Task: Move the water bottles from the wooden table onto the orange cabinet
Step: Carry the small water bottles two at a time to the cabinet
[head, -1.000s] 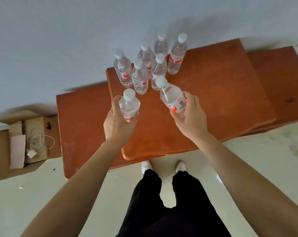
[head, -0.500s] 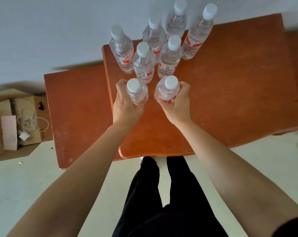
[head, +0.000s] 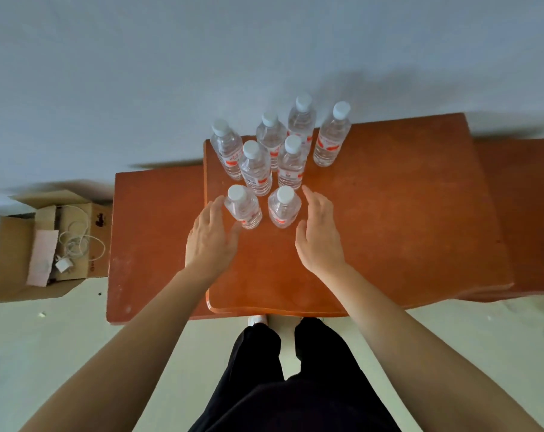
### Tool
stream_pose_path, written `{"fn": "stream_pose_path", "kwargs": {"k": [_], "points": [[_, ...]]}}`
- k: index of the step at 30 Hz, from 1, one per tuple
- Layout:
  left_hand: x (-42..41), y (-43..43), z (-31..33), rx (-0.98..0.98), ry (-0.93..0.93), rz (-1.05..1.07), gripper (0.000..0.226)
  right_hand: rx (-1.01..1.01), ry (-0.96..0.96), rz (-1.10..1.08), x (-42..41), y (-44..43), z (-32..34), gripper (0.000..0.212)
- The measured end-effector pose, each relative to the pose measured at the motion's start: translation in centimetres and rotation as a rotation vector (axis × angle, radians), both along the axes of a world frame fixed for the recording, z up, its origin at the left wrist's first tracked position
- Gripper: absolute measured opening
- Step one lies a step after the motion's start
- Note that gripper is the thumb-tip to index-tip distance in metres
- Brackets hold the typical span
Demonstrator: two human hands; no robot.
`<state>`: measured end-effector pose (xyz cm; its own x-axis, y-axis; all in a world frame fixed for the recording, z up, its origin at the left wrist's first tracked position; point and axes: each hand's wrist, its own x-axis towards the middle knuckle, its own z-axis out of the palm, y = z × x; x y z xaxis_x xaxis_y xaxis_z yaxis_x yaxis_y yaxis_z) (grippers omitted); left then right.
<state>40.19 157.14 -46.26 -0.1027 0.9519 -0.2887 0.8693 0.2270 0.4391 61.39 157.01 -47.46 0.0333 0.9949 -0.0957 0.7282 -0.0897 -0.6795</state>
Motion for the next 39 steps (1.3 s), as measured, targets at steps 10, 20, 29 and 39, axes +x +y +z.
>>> {"fn": "stream_pose_path", "kwargs": {"k": [10, 20, 29, 39], "points": [[-8.1, -11.3, 13.0, 0.404, 0.364, 0.434, 0.056, 0.463, -0.062, 0.636, -11.1, 2.2, 10.0, 0.055], [-18.2, -40.5, 21.8, 0.399, 0.733, 0.94, 0.065, 0.604, 0.018, 1.228, -30.4, -18.8, 17.9, 0.063], [-22.4, -77.4, 28.4, 0.381, 0.978, 1.431, 0.067, 0.853, 0.285, 1.562, -47.0, -52.5, 27.4, 0.065], [-17.6, -108.2, 28.5, 0.169, 1.127, 1.934, 0.068, 0.891, 0.622, 2.038, -54.2, -89.4, 28.7, 0.064]]}}
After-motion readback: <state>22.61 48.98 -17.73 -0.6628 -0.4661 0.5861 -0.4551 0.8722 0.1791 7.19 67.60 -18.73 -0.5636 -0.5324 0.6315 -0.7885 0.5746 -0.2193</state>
